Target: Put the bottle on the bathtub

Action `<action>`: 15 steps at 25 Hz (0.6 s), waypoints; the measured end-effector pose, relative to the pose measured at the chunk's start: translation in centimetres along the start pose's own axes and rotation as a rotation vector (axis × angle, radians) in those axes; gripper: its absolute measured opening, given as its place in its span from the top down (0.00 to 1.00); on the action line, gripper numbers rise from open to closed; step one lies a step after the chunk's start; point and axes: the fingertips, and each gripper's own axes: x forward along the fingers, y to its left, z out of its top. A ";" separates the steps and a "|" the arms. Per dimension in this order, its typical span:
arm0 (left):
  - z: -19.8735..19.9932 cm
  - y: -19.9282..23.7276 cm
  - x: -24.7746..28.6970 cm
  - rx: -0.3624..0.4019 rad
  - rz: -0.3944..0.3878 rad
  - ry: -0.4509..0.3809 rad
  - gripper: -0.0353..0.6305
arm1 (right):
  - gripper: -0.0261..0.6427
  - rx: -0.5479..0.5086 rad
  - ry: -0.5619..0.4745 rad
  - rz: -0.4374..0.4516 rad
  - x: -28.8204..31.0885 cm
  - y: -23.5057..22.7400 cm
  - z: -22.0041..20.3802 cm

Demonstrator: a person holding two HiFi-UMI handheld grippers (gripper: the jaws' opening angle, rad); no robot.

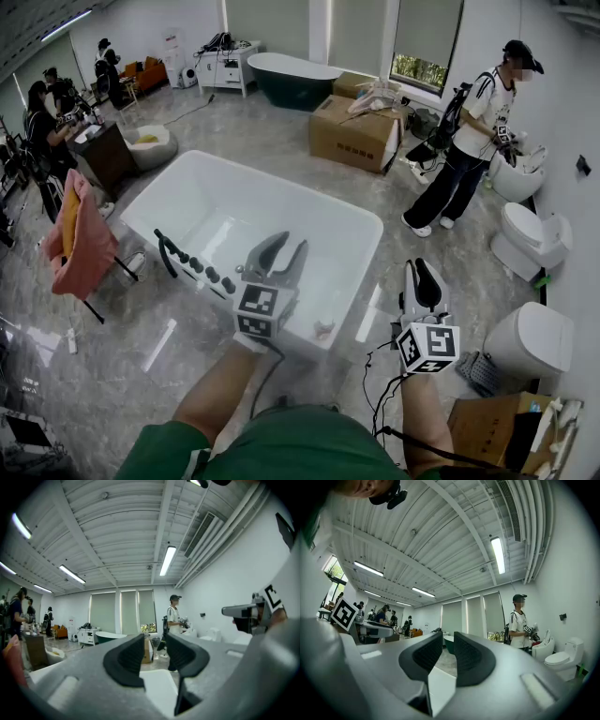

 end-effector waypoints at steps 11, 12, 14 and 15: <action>-0.1 -0.1 0.0 -0.001 0.009 0.014 0.73 | 0.85 0.006 0.001 0.008 0.0 -0.3 0.2; -0.2 -0.1 0.0 -0.002 0.011 0.015 0.73 | 0.85 0.008 0.003 0.009 0.1 -0.2 0.1; -0.3 -0.1 0.0 -0.002 0.011 0.016 0.73 | 0.85 0.010 0.005 0.010 0.0 -0.3 -0.1; -0.4 -0.2 0.0 -0.002 0.011 0.016 0.73 | 0.85 0.012 0.006 0.011 0.0 -0.4 -0.2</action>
